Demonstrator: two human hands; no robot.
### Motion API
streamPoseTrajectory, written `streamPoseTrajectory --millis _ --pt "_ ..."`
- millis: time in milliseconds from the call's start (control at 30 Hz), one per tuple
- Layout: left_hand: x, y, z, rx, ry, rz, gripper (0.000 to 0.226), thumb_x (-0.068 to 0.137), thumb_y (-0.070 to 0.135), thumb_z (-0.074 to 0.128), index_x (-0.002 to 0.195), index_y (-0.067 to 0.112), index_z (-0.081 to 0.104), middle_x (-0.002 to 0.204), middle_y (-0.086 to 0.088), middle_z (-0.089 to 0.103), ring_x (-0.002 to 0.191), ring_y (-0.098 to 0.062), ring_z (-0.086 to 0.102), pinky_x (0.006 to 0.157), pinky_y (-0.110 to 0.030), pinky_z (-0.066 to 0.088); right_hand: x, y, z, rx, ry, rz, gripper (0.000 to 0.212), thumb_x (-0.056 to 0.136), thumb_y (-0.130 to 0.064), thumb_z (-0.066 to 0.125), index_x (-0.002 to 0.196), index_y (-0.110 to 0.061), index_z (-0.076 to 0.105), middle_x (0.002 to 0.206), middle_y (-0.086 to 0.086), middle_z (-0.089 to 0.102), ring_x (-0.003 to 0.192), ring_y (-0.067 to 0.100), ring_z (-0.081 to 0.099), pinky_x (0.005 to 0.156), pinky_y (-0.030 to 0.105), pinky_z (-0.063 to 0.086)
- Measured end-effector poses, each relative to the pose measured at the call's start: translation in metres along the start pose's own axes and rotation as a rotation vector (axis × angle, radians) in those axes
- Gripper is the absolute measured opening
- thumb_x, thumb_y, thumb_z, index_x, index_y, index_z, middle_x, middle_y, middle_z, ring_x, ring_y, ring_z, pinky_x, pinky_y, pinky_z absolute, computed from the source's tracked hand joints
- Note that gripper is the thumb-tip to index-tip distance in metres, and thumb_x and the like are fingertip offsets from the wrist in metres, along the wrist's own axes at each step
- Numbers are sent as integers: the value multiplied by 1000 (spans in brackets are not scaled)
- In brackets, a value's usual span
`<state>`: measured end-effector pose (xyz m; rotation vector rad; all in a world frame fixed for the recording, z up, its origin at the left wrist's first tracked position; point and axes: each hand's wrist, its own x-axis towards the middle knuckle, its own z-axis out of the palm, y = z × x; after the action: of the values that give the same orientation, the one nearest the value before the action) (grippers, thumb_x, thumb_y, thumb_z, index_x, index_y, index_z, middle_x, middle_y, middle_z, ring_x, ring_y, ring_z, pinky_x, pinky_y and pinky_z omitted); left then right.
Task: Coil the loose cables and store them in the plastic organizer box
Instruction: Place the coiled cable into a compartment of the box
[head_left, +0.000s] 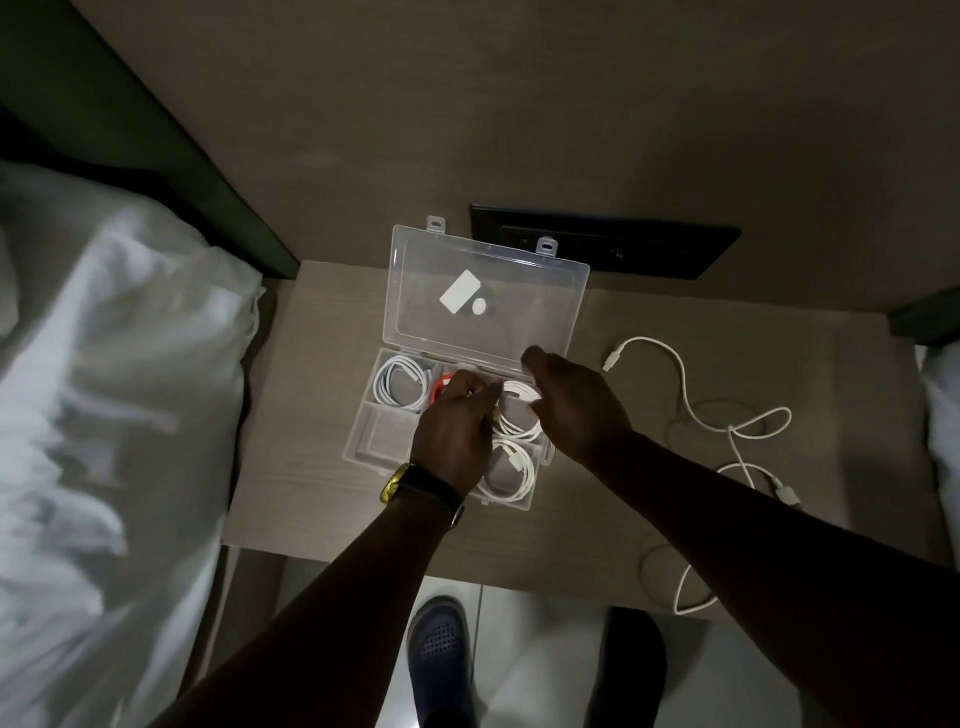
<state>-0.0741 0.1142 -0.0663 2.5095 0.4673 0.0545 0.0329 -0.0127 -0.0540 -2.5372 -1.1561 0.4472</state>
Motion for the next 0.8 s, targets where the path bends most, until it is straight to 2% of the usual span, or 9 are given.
streamPoseTrajectory --millis 67,167,300,367,433,533,633,733,800 --pt "-2 0 0 6 -25 15 39 86 18 65 124 11 64 123 -12 62 113 -29 59 89 -42 54 -1 4 3 -14 -12 -20 32 80 -10 68 108 -13 53 96 10 61 83 34 62 69 41 50" --pt "-6 -2 2 37 -104 40 56 85 37 66 132 10 57 133 -16 55 125 -31 50 103 -42 46 -2 11 4 -51 -39 -31 18 86 -17 65 103 -11 60 101 8 58 87 32 58 73 43 49" --pt "-6 1 1 66 -126 36 46 86 34 64 126 12 61 127 -15 57 118 -31 53 95 -44 48 -15 15 7 -152 -73 -82 29 87 -36 63 105 -12 62 107 5 56 95 29 52 70 42 50" --pt "-9 3 1 66 -89 75 36 81 22 66 116 11 67 120 -17 61 112 -35 57 91 -45 52 -19 15 6 -229 -73 -89 35 82 -43 67 102 -14 62 108 3 55 96 28 52 66 39 50" --pt "-15 2 1 24 -37 90 36 77 13 64 113 10 69 120 -17 64 112 -36 60 92 -42 54 -16 13 3 -277 -84 -74 36 77 -45 70 95 -15 63 107 3 53 97 28 51 65 38 50" --pt "-18 5 0 37 -50 29 33 80 12 64 112 14 69 124 -10 66 108 -30 64 86 -38 55 -10 5 2 -327 -104 -53 30 75 -43 72 87 -17 63 104 3 55 98 28 55 63 36 46" --pt "-14 11 -4 112 -82 24 33 81 11 63 112 15 69 121 -6 69 101 -31 67 79 -39 58 -10 -2 4 -324 -107 -28 21 79 -36 68 90 -19 63 97 2 64 92 28 65 61 33 38" --pt "-17 15 -10 219 -157 61 41 85 23 46 121 20 65 127 0 67 102 -28 65 83 -40 54 -11 -4 3 -313 -117 12 14 82 -32 64 89 -21 61 93 2 70 90 28 69 62 32 35" --pt "-25 17 -8 330 -255 55 53 84 35 35 133 24 54 140 5 57 113 -29 58 89 -41 50 -11 -5 2 -321 -138 20 11 82 -28 62 89 -20 60 91 3 72 88 30 70 62 32 35"
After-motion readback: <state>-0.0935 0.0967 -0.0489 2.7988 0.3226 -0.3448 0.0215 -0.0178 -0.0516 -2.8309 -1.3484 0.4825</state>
